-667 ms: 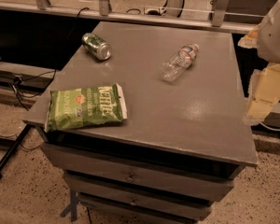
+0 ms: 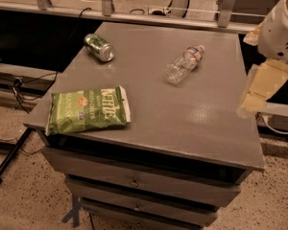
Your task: Place water bottle upright
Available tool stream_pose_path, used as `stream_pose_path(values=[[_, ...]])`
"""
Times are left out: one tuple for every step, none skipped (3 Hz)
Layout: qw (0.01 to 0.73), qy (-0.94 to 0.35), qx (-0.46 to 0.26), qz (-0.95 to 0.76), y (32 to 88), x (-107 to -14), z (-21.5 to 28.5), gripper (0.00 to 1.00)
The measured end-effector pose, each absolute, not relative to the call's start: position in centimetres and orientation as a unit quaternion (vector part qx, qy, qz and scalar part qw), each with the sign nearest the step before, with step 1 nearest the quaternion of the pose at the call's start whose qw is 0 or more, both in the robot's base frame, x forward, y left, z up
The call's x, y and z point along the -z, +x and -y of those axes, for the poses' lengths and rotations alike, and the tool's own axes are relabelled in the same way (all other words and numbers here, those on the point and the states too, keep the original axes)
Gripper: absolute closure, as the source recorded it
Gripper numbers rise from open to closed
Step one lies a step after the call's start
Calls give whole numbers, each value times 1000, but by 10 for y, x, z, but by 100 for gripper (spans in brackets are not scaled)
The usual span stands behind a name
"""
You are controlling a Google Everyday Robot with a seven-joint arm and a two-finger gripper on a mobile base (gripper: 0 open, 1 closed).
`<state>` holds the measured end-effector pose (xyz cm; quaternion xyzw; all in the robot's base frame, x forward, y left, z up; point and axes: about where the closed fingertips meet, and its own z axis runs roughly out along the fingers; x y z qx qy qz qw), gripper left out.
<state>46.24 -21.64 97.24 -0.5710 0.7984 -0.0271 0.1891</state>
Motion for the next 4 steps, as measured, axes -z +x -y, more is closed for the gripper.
stream_pose_path(values=[[240,-507,14,-828,518,-969,217,0],[289,-394,-17,-872,595,-961,219,0],[300,-313,-26,-901,650,-948,213,0],[291,-239,-31,-926,694,-928,208,0]])
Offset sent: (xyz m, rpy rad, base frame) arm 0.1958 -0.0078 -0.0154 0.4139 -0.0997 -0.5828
